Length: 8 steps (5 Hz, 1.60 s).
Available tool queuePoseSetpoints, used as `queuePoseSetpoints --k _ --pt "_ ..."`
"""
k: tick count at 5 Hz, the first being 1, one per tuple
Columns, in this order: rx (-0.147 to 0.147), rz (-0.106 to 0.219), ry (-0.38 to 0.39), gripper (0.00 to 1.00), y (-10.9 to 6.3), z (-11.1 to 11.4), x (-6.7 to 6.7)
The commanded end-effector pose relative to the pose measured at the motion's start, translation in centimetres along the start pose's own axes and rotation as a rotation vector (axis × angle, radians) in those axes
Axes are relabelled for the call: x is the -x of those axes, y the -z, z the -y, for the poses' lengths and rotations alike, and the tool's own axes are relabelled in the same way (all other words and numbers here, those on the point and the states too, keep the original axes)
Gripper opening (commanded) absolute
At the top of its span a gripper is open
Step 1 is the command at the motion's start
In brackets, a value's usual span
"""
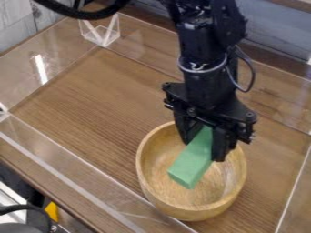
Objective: Put the green block in the brown bowl
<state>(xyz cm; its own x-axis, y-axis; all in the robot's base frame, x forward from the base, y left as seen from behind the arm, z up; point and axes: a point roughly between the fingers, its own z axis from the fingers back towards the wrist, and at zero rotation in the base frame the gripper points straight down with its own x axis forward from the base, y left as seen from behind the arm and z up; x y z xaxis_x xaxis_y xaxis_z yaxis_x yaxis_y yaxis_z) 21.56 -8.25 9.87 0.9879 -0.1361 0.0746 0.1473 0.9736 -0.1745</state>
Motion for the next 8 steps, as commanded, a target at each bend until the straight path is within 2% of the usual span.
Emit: queuePoseSetpoints --k 1,3,5,6,7,8 --pt "-0.005 0.028 0.006 0.00 -0.7 0.3 0.1" --pt "-0.018 0.020 -0.034 0.00 -0.9 -1.6 -0.9" --pt "-0.032 0.005 -0.059 0.00 1.2 -2.4 -0.5" --pt "-0.037 -0.006 -0.053 0.00 1.9 -1.9 0.8" --pt "-0.037 -0.018 -0.049 1.00 2.3 -1.3 2.0" --pt "-0.061 -0.006 -0.139 1.00 1.9 -1.6 1.2"
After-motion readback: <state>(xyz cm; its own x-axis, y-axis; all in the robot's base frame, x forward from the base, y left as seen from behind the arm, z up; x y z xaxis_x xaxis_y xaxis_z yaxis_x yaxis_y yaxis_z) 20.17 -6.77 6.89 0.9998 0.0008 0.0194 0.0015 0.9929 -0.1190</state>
